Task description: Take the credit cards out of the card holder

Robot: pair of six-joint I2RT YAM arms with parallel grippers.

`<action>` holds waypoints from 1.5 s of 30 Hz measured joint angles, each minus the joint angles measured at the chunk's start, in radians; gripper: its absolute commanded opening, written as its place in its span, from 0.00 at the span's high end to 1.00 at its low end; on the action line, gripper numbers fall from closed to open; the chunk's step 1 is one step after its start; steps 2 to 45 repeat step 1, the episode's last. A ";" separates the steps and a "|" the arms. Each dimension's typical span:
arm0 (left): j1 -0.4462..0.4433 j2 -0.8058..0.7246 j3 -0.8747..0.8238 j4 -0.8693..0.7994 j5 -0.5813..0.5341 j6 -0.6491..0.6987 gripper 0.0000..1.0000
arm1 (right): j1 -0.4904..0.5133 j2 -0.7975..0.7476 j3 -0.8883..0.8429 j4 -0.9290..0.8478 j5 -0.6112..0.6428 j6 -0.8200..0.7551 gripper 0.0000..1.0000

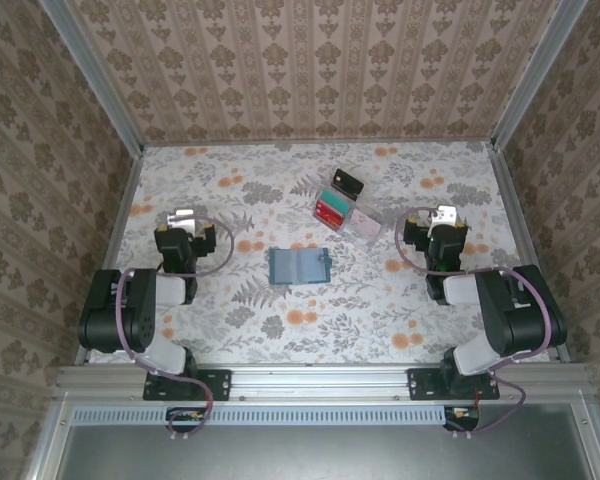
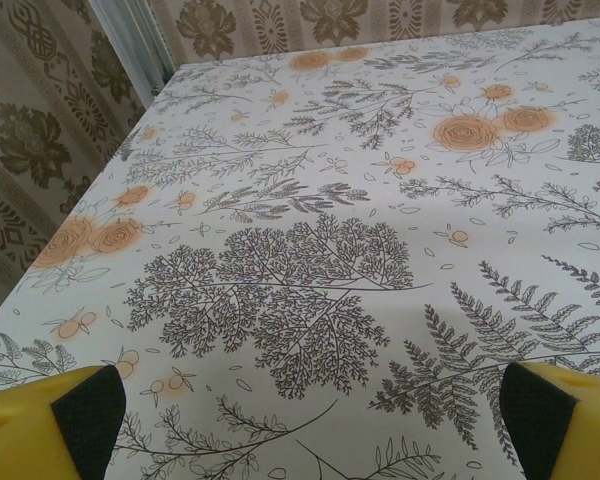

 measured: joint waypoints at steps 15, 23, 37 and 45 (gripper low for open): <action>0.000 0.000 0.000 0.000 0.000 0.000 0.00 | 0.000 0.000 0.000 0.000 0.000 0.000 0.00; 0.000 0.000 0.000 0.000 0.000 0.000 0.00 | 0.000 0.000 0.000 0.000 0.000 0.000 0.00; 0.000 0.000 0.000 0.000 0.000 0.000 0.00 | 0.000 0.000 0.000 0.000 0.000 0.000 0.00; 0.000 0.000 0.000 0.000 0.000 0.000 0.00 | 0.000 0.000 0.000 0.000 0.000 0.000 0.00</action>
